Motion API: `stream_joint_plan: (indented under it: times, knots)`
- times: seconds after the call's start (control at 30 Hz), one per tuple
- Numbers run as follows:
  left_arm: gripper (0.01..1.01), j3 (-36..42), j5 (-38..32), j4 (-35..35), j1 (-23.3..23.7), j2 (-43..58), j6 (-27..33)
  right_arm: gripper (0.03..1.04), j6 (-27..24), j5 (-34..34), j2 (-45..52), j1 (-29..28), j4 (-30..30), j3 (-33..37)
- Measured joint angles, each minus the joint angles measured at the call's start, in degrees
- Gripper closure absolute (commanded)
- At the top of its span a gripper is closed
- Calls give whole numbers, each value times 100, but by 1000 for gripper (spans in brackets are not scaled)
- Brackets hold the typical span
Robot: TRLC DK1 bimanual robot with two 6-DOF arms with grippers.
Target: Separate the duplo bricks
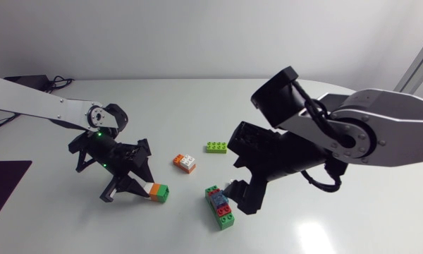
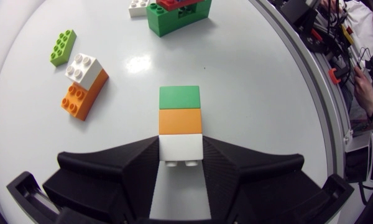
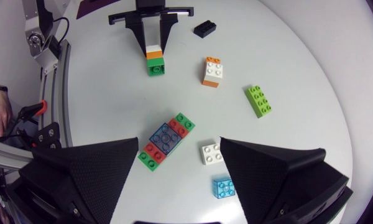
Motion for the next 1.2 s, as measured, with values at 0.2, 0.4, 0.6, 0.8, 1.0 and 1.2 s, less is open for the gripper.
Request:
stream_joint_plan:
  times: [0.2,0.4,0.6,0.8,1.0,1.2]
  knots:
    - [800,0,380,-2,-92,-326,-214,162,131,-28,-225,0,4,0]
    - [800,103,800,-42,-382,-1224,-765,57,151,-216,-518,-52,74,0]
    - [798,262,1029,-197,-901,-1532,-1255,70,138,-728,-671,-310,129,0]
    - [798,334,1029,-345,-1366,-1714,-1556,134,81,-1040,-879,-313,129,0]
    - [800,612,1032,-382,-1742,-1818,-1928,134,-50,-1198,-887,-291,136,-2]
    - [800,885,1032,-474,-1989,-1810,-2098,162,-199,-1134,-981,-70,374,-278]
